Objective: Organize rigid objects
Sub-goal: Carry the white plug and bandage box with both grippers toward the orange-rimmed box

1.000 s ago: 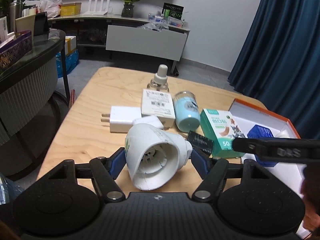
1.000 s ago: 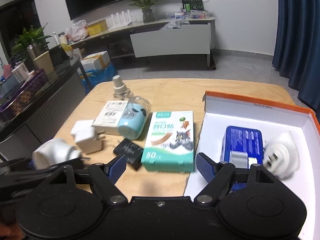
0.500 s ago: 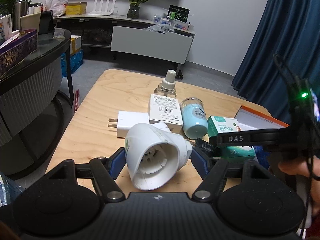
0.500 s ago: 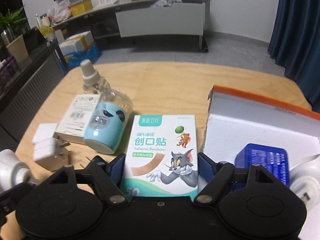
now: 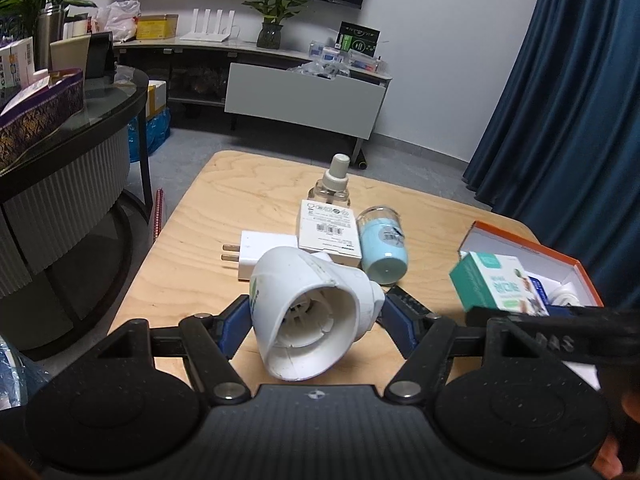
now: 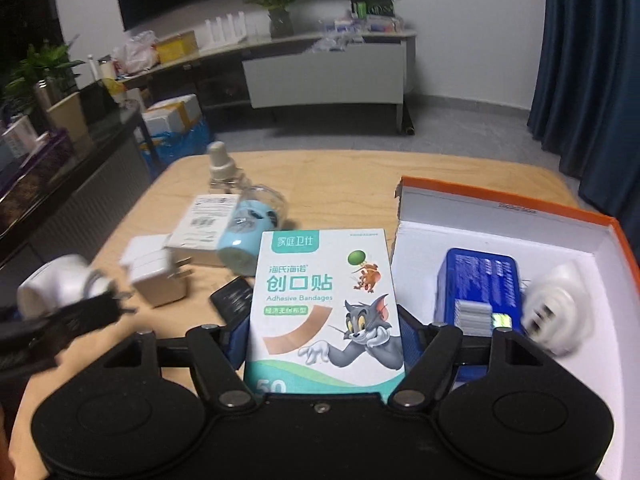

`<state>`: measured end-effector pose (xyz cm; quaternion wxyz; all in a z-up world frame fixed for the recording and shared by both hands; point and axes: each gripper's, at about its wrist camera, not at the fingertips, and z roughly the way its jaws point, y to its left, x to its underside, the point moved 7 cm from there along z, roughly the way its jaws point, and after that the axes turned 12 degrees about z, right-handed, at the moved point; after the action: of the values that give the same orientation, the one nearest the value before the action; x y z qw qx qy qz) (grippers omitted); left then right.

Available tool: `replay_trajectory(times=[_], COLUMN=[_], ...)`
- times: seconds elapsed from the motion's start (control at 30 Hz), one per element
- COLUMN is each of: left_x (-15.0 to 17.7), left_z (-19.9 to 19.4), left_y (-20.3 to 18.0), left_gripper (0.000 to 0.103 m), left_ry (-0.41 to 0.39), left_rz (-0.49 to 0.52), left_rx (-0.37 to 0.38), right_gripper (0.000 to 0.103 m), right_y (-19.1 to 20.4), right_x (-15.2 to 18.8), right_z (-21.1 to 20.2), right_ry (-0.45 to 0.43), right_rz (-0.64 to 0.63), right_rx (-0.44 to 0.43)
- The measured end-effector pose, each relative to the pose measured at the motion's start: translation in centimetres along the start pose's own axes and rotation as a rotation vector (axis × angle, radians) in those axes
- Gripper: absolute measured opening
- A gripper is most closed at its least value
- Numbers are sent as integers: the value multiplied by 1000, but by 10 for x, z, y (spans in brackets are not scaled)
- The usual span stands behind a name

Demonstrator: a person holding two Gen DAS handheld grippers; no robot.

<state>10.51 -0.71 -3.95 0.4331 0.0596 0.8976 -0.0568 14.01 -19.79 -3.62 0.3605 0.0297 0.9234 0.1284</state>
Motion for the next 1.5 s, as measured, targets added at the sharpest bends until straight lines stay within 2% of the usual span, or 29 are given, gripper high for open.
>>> replay_trajectory(times=[0.23, 0.6, 0.97, 1.5], left_x=[1, 7, 16, 16], left_z=[-18, -40, -49, -53], left_y=[-8, -22, -36, -53], left_gripper=[72, 72, 72, 72], left_ry=[-16, -40, -38, -35], left_rz=[14, 31, 52, 81], left_rx=[-2, 11, 24, 45], right_gripper=[84, 84, 84, 84], right_y=[2, 1, -4, -20], right_x=[22, 41, 57, 53], right_z=[-41, -78, -93, -104], right_ry=[-26, -62, -76, -103], right_rz=[21, 30, 40, 74], right_rx=[-17, -19, -27, -18])
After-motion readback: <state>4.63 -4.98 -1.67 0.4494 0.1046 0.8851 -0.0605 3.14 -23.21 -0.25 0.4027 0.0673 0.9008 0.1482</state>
